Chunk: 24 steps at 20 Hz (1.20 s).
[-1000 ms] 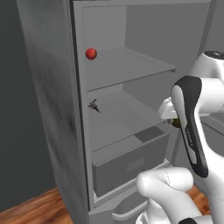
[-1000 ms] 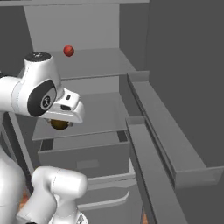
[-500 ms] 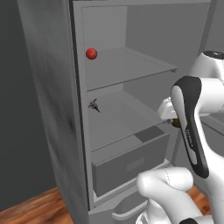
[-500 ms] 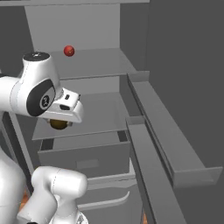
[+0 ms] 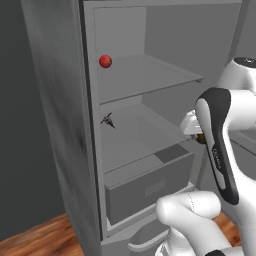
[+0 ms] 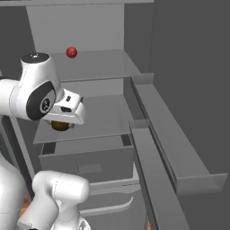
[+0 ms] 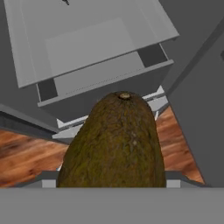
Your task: Transport the steak and avocado to the fridge. Place the steak on the rack containing meat and place the avocado on the rack containing the vegetable, ensuring meats and vegetables are on different racks.
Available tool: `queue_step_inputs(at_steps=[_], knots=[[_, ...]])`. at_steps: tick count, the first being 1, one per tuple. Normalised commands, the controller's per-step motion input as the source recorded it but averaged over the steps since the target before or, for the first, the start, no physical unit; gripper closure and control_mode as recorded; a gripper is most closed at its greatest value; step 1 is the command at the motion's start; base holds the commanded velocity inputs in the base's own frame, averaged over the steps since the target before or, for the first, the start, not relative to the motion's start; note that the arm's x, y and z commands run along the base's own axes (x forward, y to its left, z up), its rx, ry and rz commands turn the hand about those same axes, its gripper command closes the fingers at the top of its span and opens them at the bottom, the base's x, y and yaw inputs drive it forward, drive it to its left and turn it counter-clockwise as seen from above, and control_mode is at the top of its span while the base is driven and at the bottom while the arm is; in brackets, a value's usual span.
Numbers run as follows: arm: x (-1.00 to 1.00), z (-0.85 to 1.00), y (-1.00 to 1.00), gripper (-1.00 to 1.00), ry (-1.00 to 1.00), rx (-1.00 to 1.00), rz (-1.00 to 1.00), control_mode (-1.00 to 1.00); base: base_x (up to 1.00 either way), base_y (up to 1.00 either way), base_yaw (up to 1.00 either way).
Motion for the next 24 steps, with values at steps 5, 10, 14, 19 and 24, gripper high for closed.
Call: queue_step_inputs(at_steps=[5,10,14,19,24], knots=[[0.03,0.55,0.11,1.00,-0.48,-0.01,0.00,-1.00,0.00,0.00,0.00],[0.29,0.55,0.22,1.00,-0.45,0.00,0.00,-1.00,0.00,0.00,0.00],[0.79,0.56,0.08,1.00,-0.23,0.04,0.06,-1.00,0.00,0.00,0.00],[0.66,0.38,0.00,1.00,-0.24,0.11,0.11,-1.00,0.00,0.00,0.00],[0.89,0.04,0.00,1.00,-0.16,0.05,0.04,-1.00,0.00,0.00,0.00]])
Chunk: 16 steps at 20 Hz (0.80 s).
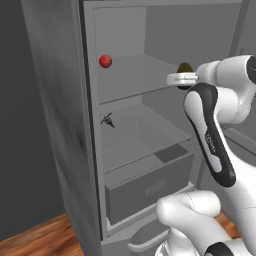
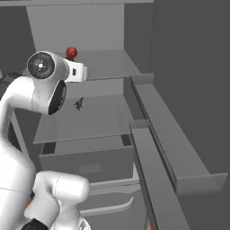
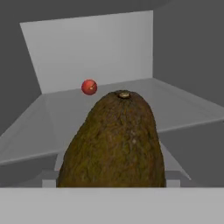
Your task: Transport the steak and avocado to the fridge. Place the steak on the rack containing meat and place the avocado on the rack containing the vegetable, ensuring meats and vegetables are on different racks.
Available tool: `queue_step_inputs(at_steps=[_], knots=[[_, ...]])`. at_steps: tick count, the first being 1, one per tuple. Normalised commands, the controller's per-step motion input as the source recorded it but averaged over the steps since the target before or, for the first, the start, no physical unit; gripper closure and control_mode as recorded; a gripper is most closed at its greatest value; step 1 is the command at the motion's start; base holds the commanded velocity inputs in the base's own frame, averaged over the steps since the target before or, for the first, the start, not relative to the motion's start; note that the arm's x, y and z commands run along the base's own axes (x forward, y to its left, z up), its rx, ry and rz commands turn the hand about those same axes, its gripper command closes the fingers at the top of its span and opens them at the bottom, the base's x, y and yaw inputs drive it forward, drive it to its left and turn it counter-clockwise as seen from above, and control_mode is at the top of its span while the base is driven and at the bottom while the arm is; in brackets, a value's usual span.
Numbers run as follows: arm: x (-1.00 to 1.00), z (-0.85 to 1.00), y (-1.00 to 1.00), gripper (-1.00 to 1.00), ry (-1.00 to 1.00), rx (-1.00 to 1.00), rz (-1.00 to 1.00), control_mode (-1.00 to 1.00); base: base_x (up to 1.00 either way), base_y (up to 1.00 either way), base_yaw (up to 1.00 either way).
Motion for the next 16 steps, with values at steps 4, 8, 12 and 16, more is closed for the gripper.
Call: queue_step_inputs(at_steps=[4,8,12,16], knots=[[0.99,0.00,0.00,1.00,-0.02,0.00,0.00,-1.00,0.00,0.00,0.00],[1.00,-0.04,0.00,1.00,0.22,0.00,0.00,-1.00,0.00,0.00,0.00],[1.00,-0.27,0.00,1.00,0.22,0.00,0.00,-1.00,0.00,0.00,0.00],[0.85,-0.35,0.00,1.00,0.02,0.00,0.00,-1.00,0.00,0.00,0.00]])
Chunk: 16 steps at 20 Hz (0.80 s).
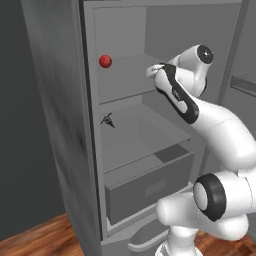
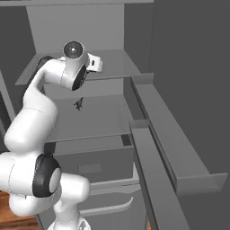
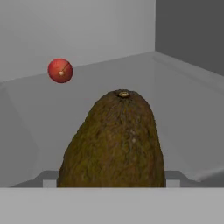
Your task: Transport the steak and avocado to the fridge. Place the steak on the rack containing meat and place the avocado on the rack containing the vegetable, ensuring meats and vegetables are on different racks.
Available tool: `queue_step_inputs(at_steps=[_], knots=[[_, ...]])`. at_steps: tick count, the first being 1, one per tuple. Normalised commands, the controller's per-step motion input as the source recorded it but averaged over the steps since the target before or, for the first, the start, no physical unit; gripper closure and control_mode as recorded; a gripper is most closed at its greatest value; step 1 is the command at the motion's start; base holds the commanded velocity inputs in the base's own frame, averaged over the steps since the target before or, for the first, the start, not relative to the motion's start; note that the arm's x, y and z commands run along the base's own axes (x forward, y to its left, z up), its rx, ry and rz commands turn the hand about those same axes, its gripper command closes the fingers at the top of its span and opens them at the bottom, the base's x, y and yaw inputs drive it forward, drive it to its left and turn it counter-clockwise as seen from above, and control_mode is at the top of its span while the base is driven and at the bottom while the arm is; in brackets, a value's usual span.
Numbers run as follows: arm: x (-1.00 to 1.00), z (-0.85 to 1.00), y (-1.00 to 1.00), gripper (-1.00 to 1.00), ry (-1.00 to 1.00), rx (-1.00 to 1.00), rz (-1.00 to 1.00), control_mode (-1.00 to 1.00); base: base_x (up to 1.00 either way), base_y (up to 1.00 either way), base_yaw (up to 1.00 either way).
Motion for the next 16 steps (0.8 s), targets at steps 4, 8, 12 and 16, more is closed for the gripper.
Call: queue_step_inputs(at_steps=[4,8,12,16], knots=[[0.63,-0.36,0.00,1.00,0.00,0.00,0.02,-1.00,0.00,0.00,0.00],[0.66,-0.42,0.00,1.00,0.00,0.00,0.03,-1.00,0.00,0.00,0.00],[0.66,-0.26,0.00,1.00,0.00,0.00,0.01,-1.00,0.00,0.00,0.00],[0.64,-0.28,0.00,1.00,0.02,0.00,0.00,-1.00,0.00,0.00,0.00]])
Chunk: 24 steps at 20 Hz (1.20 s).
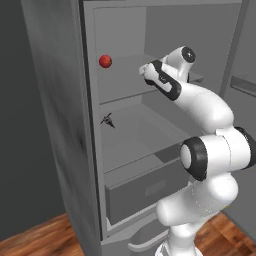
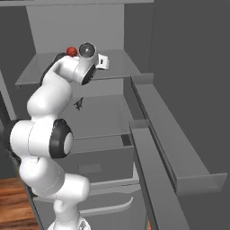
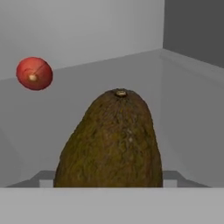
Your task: Transport the steak and avocado to the fridge. Place the steak on the rack containing meat and place the avocado on the rack containing the vegetable, ensuring meats and vegetables are on different racks.
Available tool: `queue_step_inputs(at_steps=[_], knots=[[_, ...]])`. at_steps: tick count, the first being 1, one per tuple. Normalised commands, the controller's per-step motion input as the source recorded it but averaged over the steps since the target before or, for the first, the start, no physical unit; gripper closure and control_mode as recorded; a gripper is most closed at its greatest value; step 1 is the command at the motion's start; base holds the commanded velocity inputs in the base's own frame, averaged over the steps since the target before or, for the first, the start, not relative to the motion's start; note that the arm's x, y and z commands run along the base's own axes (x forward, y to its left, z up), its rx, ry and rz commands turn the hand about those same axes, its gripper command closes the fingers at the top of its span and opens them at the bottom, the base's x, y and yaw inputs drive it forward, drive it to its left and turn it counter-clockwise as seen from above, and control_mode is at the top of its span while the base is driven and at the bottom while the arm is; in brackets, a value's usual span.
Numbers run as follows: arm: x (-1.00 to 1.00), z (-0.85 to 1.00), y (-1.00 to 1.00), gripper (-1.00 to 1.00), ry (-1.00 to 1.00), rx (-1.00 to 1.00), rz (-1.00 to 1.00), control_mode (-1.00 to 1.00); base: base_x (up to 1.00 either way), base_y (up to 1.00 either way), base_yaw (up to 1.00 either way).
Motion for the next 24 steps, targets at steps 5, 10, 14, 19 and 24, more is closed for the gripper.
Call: queue_step_inputs(at_steps=[5,10,14,19,24], knots=[[0.19,-0.20,0.04,-1.00,0.03,0.00,0.00,-1.00,0.00,0.00,0.00],[-0.16,0.00,0.00,-1.00,-0.03,0.00,0.00,-1.00,0.00,0.00,0.00],[-0.14,0.00,0.06,-1.00,0.00,0.00,0.00,-1.00,0.00,0.00,0.00],[-0.33,0.17,0.00,-1.00,-0.03,0.00,0.00,-1.00,0.00,0.00,0.00],[-0.76,0.09,0.10,-1.00,-0.01,0.01,0.00,-1.00,0.00,0.00,0.00]])
